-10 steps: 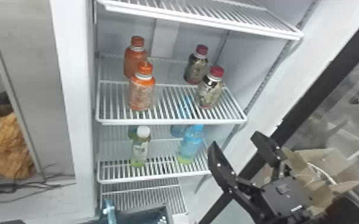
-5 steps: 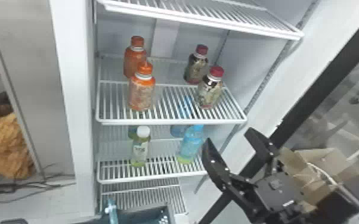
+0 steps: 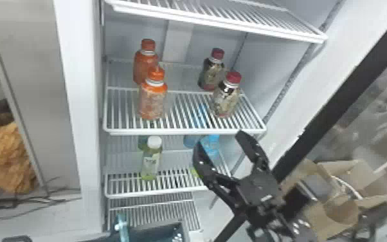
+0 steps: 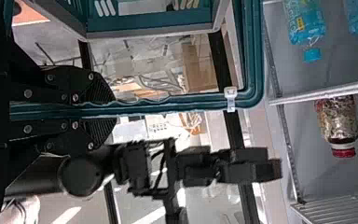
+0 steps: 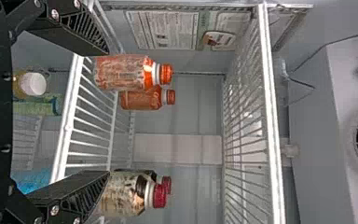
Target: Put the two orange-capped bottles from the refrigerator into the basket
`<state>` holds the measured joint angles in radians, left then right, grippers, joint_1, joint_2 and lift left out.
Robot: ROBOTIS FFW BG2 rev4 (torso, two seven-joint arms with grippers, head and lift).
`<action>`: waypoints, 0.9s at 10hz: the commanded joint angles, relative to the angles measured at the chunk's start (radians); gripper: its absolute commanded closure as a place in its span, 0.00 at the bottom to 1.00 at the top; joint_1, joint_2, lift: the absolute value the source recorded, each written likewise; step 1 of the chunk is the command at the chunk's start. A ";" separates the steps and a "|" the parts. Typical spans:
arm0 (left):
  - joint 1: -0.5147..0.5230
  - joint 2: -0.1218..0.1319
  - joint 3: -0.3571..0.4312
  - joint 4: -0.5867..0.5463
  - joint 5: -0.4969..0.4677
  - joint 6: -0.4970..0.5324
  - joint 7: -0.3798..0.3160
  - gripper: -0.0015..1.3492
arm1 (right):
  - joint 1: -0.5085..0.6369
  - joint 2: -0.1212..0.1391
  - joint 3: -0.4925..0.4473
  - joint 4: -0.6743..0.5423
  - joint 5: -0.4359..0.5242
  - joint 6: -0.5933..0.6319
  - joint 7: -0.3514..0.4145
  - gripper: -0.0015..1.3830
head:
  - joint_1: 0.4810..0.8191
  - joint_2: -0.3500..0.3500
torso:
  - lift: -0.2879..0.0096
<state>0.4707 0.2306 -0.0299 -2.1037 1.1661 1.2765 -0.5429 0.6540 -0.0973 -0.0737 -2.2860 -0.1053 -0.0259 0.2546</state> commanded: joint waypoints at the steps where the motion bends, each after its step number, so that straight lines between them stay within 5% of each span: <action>1: -0.002 0.000 -0.004 -0.001 0.004 0.000 0.000 0.90 | -0.109 -0.015 0.030 0.113 0.012 -0.026 0.000 0.11 | 0.63 0.00 | 0.83; 5: 0.003 0.000 -0.002 -0.001 0.014 -0.020 0.000 0.90 | -0.298 -0.048 0.126 0.282 0.002 -0.053 0.000 0.11 | 0.63 0.00 | 0.83; 9: -0.009 0.003 -0.014 0.002 0.014 -0.017 0.004 0.90 | -0.472 -0.048 0.169 0.473 0.014 -0.099 0.000 0.11 | 0.63 0.09 | 0.83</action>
<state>0.4640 0.2330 -0.0415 -2.1032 1.1787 1.2587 -0.5387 0.2132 -0.1458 0.0887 -1.8478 -0.0921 -0.1190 0.2549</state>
